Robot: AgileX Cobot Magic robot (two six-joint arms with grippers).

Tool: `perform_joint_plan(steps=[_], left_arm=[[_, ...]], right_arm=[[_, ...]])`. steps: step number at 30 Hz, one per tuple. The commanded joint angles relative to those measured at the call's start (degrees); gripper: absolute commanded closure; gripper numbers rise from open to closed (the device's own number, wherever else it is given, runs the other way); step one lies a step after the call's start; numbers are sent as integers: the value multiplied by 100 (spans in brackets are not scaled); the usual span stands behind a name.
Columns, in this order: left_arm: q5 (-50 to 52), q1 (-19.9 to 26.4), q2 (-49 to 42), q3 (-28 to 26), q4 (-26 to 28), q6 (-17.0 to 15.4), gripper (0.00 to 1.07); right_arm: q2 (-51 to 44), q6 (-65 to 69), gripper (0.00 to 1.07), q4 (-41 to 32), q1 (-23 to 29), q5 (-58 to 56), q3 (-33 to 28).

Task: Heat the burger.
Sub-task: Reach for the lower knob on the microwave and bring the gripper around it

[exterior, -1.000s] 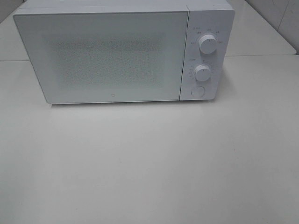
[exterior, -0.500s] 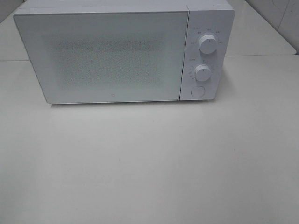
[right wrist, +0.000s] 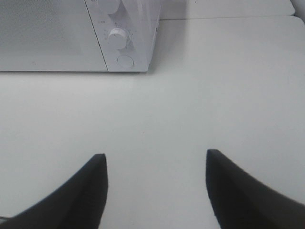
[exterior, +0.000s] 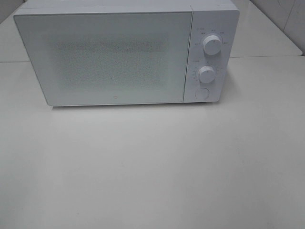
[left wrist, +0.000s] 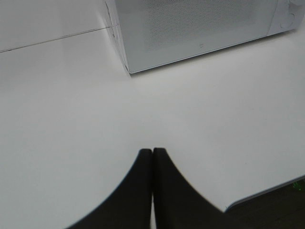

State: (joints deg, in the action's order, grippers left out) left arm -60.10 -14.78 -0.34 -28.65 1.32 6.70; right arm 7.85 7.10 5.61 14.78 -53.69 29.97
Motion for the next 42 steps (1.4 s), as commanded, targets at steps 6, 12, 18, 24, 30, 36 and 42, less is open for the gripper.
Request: perform_joint_plan(steps=[6, 12, 18, 24, 30, 36, 42], left_arm=[[86, 29, -115, 17, 52, -23, 106], [86, 29, -115, 17, 52, -23, 106], [86, 29, -115, 17, 52, -23, 106], [86, 29, -115, 17, 52, -23, 106], [86, 29, -115, 17, 52, -23, 106], [86, 29, -115, 17, 52, -23, 106], [86, 29, -115, 17, 52, -23, 106]], right_arm=[[905, 17, 50, -34, -6, 837, 29], [1524, 0, 50, -29, -6, 1444, 29], [2005, 0, 50, -29, -6, 1977, 29], [2538, 0, 50, -29, -6, 2722, 29], [3111, 0, 50, -29, -6, 3443, 23], [3667, 0, 50, -34, -6, 3833, -6], [4240, 0, 50, -34, -6, 4343, -6]])
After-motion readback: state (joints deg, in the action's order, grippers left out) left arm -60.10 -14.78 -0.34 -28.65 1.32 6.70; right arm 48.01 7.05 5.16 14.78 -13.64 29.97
